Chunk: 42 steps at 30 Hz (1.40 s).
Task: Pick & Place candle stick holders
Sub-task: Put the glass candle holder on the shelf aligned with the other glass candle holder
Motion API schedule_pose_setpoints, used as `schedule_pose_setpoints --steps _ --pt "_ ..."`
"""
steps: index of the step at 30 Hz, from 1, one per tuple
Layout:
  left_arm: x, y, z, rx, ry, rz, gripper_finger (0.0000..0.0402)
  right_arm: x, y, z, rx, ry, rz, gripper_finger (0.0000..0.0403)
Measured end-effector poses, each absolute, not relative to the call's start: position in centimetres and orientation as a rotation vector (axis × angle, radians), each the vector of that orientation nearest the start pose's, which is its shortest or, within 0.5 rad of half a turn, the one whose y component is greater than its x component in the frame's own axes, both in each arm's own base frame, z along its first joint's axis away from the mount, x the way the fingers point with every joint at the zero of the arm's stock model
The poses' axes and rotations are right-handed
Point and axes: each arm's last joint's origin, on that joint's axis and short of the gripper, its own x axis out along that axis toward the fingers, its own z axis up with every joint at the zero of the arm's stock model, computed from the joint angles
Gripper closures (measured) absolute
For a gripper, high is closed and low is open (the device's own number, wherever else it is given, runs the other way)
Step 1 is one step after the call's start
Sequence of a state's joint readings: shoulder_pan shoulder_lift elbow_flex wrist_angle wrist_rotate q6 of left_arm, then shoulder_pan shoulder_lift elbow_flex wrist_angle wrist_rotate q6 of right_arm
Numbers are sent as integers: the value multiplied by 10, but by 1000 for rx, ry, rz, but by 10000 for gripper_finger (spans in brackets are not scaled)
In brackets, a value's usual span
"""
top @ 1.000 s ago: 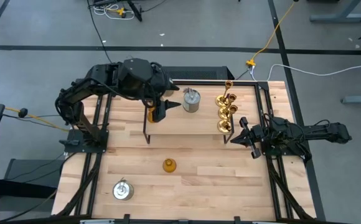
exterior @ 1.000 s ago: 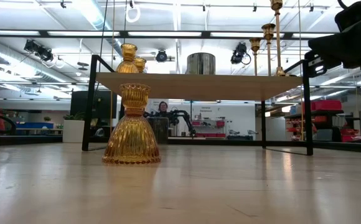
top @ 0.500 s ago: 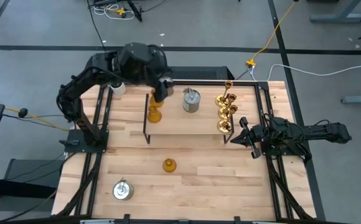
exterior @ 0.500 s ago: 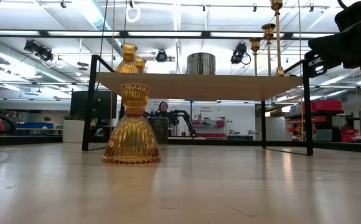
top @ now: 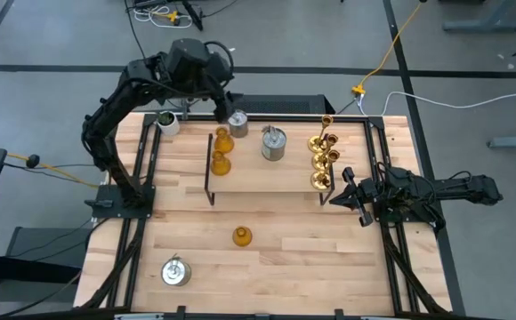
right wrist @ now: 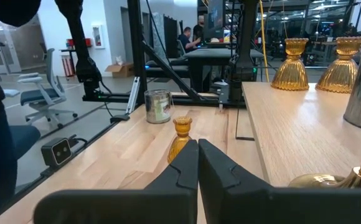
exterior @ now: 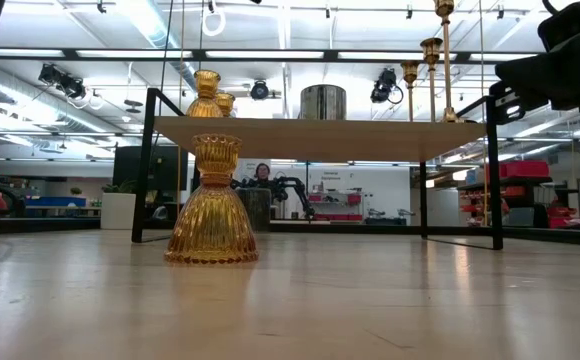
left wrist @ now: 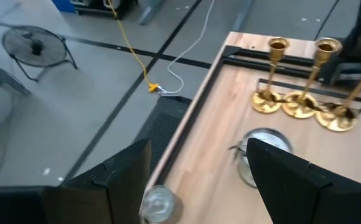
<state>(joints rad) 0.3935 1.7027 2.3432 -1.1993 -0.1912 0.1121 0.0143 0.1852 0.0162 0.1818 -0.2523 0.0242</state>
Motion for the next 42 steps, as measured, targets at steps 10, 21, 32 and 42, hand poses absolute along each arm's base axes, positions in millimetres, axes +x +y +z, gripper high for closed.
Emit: schedule_pose_setpoints --steps 10,21,32,42 --pt "265 136 511 56 577 571 131 108 9 171 23 -9 267 389" --pt "266 140 501 16 639 643 131 108 9 171 23 -9 267 389" --pt "262 131 493 10 747 567 131 108 9 171 23 -9 267 389" --pt "258 134 490 39 798 570 119 108 9 171 23 -9 267 389"
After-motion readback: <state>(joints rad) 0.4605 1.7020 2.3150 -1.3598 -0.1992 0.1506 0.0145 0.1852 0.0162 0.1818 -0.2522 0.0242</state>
